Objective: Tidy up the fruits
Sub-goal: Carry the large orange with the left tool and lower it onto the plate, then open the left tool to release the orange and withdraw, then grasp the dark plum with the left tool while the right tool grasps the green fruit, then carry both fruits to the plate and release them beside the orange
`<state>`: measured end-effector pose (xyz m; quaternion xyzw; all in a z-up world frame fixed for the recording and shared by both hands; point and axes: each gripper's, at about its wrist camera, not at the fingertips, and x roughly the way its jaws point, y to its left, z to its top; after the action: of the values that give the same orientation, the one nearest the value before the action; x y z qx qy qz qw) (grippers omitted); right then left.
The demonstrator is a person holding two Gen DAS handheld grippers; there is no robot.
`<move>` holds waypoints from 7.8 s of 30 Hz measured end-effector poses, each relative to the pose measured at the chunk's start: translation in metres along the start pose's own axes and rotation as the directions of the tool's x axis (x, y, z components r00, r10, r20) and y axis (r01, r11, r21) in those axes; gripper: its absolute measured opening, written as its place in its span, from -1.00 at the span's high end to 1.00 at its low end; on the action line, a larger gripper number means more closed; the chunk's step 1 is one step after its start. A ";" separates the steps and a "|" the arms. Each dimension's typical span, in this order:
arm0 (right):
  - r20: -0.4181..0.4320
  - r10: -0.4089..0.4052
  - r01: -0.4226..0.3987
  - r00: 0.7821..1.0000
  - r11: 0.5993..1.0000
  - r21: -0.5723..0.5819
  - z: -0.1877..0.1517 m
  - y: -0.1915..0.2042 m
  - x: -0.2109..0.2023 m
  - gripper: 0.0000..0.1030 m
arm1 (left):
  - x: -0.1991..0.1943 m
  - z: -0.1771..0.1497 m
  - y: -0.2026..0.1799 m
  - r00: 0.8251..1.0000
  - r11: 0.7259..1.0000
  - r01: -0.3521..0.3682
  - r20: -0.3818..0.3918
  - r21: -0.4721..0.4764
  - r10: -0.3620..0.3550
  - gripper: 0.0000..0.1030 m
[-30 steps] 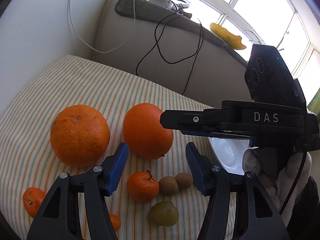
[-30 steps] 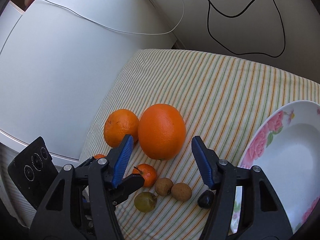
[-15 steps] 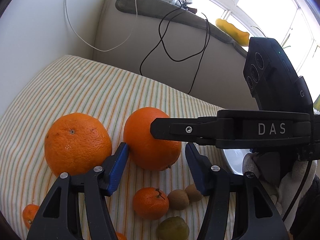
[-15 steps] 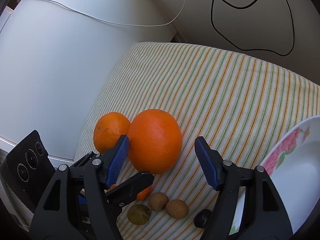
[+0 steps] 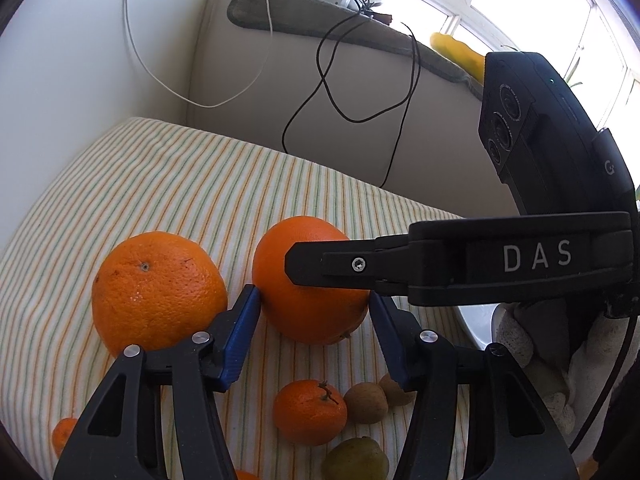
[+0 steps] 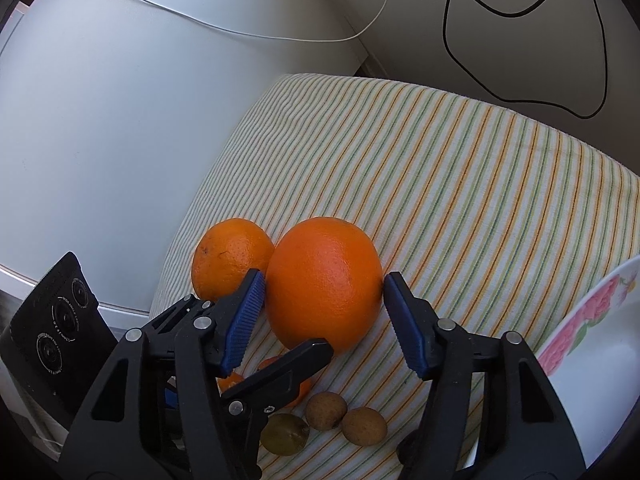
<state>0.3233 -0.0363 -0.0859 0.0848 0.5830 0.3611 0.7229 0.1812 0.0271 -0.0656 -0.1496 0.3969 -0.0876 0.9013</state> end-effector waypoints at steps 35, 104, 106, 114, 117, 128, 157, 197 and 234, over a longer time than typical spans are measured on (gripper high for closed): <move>0.117 -0.030 0.027 0.993 0.999 0.024 -0.058 -0.005 -0.110 -0.22 | -0.037 -0.010 -0.077 0.996 0.993 0.068 0.059 0.095 -0.074 -0.07; 0.312 -0.215 0.161 0.926 0.969 0.189 -0.141 -0.105 -0.237 -0.31 | -0.018 -0.030 -0.163 0.992 0.961 0.128 -0.021 0.243 -0.126 -0.09; 0.329 -0.220 0.169 0.918 0.970 0.175 -0.145 -0.098 -0.239 -0.31 | -0.025 -0.033 -0.159 0.992 0.961 0.122 -0.014 0.247 -0.122 -0.11; 0.371 -0.228 0.198 0.900 0.973 0.118 -0.159 -0.072 -0.240 -0.31 | -0.057 -0.041 -0.139 0.993 0.965 0.098 0.039 0.244 -0.111 -0.12; 0.373 -0.216 0.194 0.902 0.976 0.097 -0.164 -0.062 -0.236 -0.31 | -0.069 -0.045 -0.129 0.994 0.968 0.081 0.058 0.239 -0.097 -0.12; 0.386 -0.234 0.276 0.892 0.959 -0.059 -0.185 -0.008 -0.214 -0.31 | -0.109 -0.064 -0.078 0.992 0.987 -0.002 0.123 0.160 -0.018 -0.12; 0.229 -0.185 0.247 0.956 0.928 -0.278 -0.198 0.064 -0.087 0.21 | -0.132 -0.130 0.066 0.967 0.964 -0.232 0.076 -0.129 0.243 0.05; 0.151 -0.188 0.218 0.970 0.951 -0.218 -0.169 0.060 -0.046 0.49 | -0.126 -0.122 0.095 0.961 0.956 -0.246 0.085 -0.157 0.262 0.57; 0.326 -0.229 0.277 0.917 0.954 -0.110 -0.198 0.024 -0.159 0.49 | -0.098 -0.062 -0.022 0.989 0.999 0.015 0.147 0.046 -0.022 0.57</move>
<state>0.1244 -0.1774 -0.0092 0.0081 0.4388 0.2902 0.8504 0.0683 0.0214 -0.0303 -0.1389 0.3259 -0.0936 0.9305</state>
